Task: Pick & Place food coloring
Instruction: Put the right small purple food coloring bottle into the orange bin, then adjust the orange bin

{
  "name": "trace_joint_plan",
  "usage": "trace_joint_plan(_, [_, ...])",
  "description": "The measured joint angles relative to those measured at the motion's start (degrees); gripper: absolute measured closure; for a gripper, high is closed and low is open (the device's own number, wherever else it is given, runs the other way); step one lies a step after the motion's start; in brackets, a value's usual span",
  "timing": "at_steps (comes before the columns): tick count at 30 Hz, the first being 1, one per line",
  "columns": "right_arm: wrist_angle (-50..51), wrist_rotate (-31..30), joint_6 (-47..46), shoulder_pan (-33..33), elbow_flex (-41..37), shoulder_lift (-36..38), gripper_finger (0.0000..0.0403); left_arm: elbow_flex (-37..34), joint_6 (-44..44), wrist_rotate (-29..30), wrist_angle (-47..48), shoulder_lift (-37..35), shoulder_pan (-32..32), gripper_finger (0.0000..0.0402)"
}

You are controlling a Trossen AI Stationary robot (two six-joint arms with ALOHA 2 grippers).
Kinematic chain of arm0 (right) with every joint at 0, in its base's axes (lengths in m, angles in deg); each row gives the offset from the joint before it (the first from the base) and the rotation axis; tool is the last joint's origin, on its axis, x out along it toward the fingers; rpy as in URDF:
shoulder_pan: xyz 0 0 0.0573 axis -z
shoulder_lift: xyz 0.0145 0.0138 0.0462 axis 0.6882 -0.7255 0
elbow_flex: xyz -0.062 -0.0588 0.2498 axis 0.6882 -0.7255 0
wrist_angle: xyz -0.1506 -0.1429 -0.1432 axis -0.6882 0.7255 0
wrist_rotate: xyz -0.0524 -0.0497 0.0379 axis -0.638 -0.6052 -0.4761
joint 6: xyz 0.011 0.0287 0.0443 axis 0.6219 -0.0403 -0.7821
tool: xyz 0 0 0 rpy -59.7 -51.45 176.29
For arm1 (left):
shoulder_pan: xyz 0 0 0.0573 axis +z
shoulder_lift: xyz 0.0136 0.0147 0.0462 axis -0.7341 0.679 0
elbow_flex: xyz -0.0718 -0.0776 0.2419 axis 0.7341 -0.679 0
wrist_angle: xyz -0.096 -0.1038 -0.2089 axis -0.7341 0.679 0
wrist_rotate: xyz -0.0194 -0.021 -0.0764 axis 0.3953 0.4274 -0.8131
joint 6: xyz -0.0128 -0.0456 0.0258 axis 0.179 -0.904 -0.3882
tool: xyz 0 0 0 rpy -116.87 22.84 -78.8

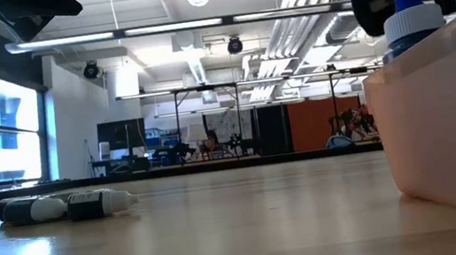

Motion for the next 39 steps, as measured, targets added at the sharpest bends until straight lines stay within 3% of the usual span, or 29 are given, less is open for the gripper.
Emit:
trace_joint_plan(8, [-0.40,-10.12,0.13,-0.92,0.18,0.08,0.0307,0.00,-0.42,-0.04,-0.28,0.00,-0.01,0.0264])
trace_joint_plan(16, [-0.42,-11.37,0.10,0.52,0.18,0.08,0.0304,0.00,-0.44,-0.02,-0.23,0.00,0.00,0.0264])
trace_joint_plan(29, [-0.58,-21.48,1.68,3.91,0.18,0.21,0.0303,0.00,-0.83,-0.15,-0.42,0.00,-0.02,0.0264])
trace_joint_plan(35, [-0.69,-33.21,7.78,5.95,0.18,0.21,0.0303,0.02,-0.42,-0.69,-0.07,1.15,0.00,0.0264])
trace_joint_plan(39, [-0.82,-37.10,11.33,7.85,0.18,0.21,0.0304,0.02,4.73,-0.66,0.55,3.32,0.00,0.0264])
